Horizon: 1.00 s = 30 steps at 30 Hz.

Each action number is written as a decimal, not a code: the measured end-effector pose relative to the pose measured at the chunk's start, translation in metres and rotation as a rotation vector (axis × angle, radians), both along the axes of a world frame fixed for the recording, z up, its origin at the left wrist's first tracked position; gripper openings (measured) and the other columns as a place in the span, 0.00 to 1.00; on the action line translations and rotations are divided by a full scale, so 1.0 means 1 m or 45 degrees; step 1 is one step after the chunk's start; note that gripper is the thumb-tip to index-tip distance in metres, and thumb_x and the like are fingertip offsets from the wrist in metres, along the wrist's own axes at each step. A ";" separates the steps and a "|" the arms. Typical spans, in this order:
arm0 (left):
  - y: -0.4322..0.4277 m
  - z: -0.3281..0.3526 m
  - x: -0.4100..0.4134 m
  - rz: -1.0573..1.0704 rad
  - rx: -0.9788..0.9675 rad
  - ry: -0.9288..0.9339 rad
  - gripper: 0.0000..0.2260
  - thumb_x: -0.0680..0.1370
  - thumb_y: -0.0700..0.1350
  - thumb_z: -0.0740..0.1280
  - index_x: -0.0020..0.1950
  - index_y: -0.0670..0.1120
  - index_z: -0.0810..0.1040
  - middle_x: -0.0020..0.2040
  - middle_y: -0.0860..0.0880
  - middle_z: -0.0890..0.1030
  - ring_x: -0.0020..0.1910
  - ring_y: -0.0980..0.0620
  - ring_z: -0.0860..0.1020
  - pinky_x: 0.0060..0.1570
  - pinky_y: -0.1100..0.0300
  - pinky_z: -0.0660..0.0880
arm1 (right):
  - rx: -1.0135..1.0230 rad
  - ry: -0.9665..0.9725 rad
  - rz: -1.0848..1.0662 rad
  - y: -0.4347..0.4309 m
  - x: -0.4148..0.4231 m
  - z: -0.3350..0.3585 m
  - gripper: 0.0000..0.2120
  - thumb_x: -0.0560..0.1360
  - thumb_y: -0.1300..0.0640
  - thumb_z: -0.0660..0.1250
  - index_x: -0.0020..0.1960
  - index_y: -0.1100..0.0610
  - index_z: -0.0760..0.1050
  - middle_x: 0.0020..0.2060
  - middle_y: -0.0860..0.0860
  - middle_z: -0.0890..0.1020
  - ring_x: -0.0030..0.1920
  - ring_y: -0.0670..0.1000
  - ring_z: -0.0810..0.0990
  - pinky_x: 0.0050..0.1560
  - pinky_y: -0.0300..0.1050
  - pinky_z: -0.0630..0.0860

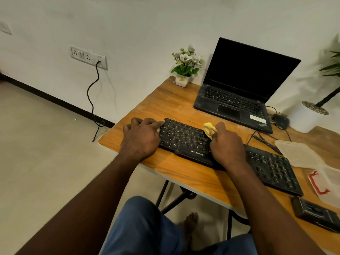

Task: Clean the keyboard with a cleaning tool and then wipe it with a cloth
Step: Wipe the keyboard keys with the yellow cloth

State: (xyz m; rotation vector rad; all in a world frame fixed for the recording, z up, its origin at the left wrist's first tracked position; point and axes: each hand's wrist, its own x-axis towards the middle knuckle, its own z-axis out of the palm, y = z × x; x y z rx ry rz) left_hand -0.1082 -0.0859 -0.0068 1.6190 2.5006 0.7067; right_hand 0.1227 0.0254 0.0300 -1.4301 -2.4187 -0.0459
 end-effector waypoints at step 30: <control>0.000 -0.001 -0.002 0.002 0.012 0.016 0.23 0.83 0.52 0.56 0.78 0.63 0.66 0.75 0.57 0.70 0.72 0.46 0.62 0.67 0.44 0.60 | -0.267 -0.245 0.276 -0.080 0.008 0.005 0.34 0.82 0.57 0.61 0.83 0.40 0.52 0.82 0.46 0.59 0.80 0.53 0.62 0.77 0.54 0.64</control>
